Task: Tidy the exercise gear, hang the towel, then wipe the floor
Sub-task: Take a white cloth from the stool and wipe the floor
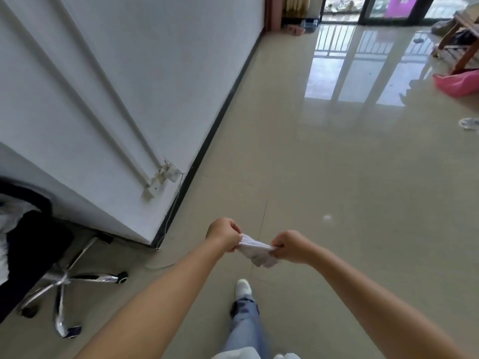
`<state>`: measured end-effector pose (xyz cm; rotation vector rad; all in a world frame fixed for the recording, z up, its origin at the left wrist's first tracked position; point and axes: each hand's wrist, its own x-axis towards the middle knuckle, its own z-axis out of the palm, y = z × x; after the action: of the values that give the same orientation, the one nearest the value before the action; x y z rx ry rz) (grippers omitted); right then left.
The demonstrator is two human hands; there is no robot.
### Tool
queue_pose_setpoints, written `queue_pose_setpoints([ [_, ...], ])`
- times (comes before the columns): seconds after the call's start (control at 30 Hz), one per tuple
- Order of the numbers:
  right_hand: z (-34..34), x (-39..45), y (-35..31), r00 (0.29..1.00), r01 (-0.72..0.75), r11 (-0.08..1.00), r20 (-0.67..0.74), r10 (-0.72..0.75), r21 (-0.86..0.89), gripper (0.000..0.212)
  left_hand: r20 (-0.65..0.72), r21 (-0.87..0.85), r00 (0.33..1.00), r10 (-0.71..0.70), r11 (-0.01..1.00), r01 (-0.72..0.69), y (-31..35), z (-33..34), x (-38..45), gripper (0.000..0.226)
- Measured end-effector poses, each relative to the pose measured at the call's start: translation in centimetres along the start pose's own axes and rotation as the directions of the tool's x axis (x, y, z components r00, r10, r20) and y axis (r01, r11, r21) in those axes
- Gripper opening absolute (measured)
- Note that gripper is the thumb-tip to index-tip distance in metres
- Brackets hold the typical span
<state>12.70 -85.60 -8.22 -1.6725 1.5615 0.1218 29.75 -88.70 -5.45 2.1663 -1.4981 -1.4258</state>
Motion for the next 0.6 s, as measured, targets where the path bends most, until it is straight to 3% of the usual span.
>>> queue_pose_setpoints([
  [0.23, -12.7, 13.7, 1.3, 1.000, -0.004, 0.989, -0.022, 0.001, -0.146, 0.024, 0.138, 0.035, 0.990, -0.030, 0.999, 0.025, 9.6, -2.7, 14.9, 0.019],
  [0.47, -25.8, 24.4, 2.0, 0.998, -0.010, 0.978, -0.062, -0.003, -0.209, 0.026, 0.150, 0.104, 0.989, 0.003, 0.994, -0.018, 21.0, -6.3, 27.0, 0.003],
  [0.6, -32.3, 31.1, 4.0, 0.999, -0.003, 0.969, -0.048, -0.009, -0.248, 0.027, 0.173, 0.048, 0.985, -0.001, 0.999, -0.007, 26.8, -7.0, 33.7, 0.011],
])
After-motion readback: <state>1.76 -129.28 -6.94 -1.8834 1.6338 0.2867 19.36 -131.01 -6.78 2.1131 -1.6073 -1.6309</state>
